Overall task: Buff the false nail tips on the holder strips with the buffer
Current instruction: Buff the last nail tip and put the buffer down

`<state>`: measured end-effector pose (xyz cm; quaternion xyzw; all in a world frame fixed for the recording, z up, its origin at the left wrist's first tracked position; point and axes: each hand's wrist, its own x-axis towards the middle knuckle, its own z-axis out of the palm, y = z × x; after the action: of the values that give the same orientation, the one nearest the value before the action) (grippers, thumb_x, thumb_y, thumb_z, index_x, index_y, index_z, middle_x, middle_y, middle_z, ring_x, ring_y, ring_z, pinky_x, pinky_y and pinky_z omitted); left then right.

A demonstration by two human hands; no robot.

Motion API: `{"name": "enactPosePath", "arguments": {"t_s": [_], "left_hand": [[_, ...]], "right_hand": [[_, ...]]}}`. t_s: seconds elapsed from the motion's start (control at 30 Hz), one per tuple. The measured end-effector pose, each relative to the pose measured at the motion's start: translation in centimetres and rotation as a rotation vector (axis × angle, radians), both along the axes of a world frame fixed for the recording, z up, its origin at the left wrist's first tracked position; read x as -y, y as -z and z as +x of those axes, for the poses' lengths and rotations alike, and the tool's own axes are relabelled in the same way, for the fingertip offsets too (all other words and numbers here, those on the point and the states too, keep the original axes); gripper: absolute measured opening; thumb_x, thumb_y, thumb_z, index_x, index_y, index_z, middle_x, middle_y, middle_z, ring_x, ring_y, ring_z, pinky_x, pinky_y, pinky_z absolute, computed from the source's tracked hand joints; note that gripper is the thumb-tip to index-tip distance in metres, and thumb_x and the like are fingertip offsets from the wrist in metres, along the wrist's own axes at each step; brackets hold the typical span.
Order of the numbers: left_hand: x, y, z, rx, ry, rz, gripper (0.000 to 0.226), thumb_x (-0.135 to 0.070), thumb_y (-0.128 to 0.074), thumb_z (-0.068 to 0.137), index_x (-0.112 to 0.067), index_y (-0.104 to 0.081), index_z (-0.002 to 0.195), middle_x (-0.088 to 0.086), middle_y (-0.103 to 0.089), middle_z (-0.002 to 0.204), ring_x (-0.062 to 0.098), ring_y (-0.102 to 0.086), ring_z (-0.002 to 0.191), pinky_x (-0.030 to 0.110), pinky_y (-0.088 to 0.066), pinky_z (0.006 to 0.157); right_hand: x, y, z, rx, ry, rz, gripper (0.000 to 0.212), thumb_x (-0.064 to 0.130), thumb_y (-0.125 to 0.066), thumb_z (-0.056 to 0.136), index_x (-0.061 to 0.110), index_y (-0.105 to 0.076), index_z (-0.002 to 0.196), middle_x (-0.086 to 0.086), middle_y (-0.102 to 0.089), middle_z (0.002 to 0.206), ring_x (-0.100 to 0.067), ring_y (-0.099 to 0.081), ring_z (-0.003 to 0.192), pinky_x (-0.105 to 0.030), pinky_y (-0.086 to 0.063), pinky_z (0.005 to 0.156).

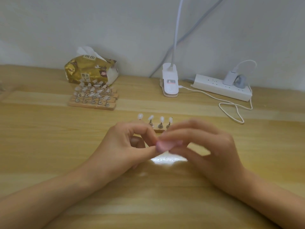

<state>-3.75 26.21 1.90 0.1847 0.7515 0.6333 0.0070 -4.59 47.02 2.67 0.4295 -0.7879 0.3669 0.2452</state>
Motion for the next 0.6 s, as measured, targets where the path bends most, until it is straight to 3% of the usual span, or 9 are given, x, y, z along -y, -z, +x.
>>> {"name": "enactPosePath", "arguments": {"t_s": [0.1,0.2,0.33,0.47,0.6], "left_hand": [[-0.04,0.02,-0.06,0.004,0.006,0.005,0.014,-0.04,-0.076,0.061,-0.029,-0.068,0.064,-0.01,-0.061,0.06,0.009,-0.044,0.039,0.021,-0.033,0.041],[0.02,-0.01,-0.08,0.002,0.007,0.0,0.015,-0.032,-0.081,0.068,-0.027,-0.067,0.065,-0.014,-0.056,0.051,0.008,-0.042,0.037,0.017,-0.032,0.041],[-0.09,-0.1,-0.04,0.01,0.014,0.015,0.015,-0.038,-0.079,0.064,-0.028,-0.068,0.065,-0.012,-0.057,0.051,0.006,-0.042,0.038,0.016,-0.034,0.041],[-0.01,-0.08,-0.02,0.005,-0.005,-0.013,0.018,-0.034,-0.082,0.069,-0.024,-0.068,0.066,-0.009,-0.062,0.062,0.009,-0.043,0.038,0.02,-0.034,0.042],[-0.04,-0.16,0.02,0.01,0.019,0.014,0.016,-0.039,-0.077,0.064,-0.026,-0.069,0.067,-0.011,-0.064,0.065,0.008,-0.045,0.039,0.02,-0.034,0.041]], "right_hand": [[0.24,0.32,0.4,-0.042,-0.102,0.07,0.013,0.011,-0.073,0.089,0.011,-0.077,0.101,-0.001,-0.072,0.103,-0.013,-0.067,0.095,-0.027,-0.052,0.084],[-0.22,-0.23,0.0,0.05,-0.048,-0.051,0.018,0.007,-0.073,0.086,0.01,-0.074,0.104,-0.002,-0.071,0.102,-0.013,-0.067,0.093,-0.023,-0.054,0.076],[0.11,0.01,0.63,0.003,-0.106,0.016,0.017,0.009,-0.076,0.085,0.012,-0.075,0.102,-0.001,-0.069,0.102,-0.016,-0.067,0.092,-0.028,-0.054,0.078],[-0.19,-0.37,-0.17,0.068,0.028,-0.086,0.017,0.01,-0.073,0.086,0.011,-0.073,0.103,-0.004,-0.068,0.102,-0.015,-0.066,0.094,-0.021,-0.054,0.072],[0.54,0.41,0.65,-0.082,-0.092,0.089,0.013,0.015,-0.074,0.089,0.012,-0.078,0.101,0.0,-0.071,0.102,-0.014,-0.066,0.092,-0.025,-0.051,0.083]]}}
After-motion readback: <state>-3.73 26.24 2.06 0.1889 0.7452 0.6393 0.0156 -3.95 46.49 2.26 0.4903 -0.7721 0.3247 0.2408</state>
